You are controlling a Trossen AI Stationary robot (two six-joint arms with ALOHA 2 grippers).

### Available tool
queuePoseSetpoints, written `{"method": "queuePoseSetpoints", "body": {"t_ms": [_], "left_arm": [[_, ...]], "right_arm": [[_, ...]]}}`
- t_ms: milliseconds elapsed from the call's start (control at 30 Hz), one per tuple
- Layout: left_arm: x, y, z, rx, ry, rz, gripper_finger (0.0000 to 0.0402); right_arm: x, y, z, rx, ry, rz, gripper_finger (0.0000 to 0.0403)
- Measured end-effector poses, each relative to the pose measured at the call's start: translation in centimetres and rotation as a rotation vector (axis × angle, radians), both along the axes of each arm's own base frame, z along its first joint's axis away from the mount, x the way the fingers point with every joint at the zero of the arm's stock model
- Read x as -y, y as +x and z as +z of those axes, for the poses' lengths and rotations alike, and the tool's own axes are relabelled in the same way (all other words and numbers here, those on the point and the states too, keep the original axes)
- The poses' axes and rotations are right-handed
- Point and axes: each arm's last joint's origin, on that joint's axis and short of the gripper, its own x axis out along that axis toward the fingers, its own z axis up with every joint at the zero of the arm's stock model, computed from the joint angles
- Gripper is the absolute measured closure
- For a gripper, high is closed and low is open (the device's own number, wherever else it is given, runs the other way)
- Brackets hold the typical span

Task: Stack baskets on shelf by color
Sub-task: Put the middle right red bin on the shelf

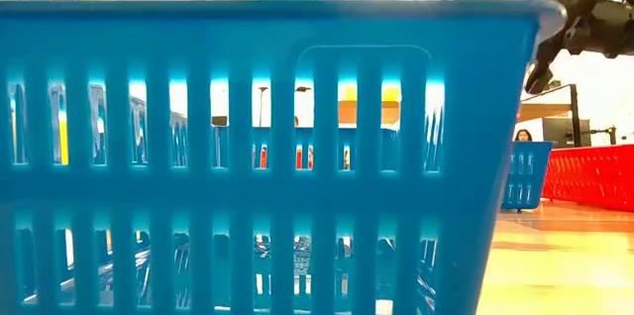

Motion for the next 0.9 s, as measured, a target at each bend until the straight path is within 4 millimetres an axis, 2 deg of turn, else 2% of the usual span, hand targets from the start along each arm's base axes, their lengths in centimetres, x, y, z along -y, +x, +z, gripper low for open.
{"method": "queuePoseSetpoints", "body": {"t_ms": [267,467,900], "left_arm": [[2.3,-1.1,2.3,-0.041,0.111,-0.080,0.0366],[4.6,-2.1,3.0,-0.131,0.112,-0.123,0.0373],[9.1,-2.2,2.2,-0.317,0.078,-0.288,0.0383]], "right_arm": [[-0.2,-0.8,5.0,0.033,-0.144,-0.013,0.0302],[-0.2,-1.2,8.1,-0.083,-0.180,-0.010,0.0302],[-0.1,0.3,11.5,-0.375,-0.147,0.057,0.0302]]}}
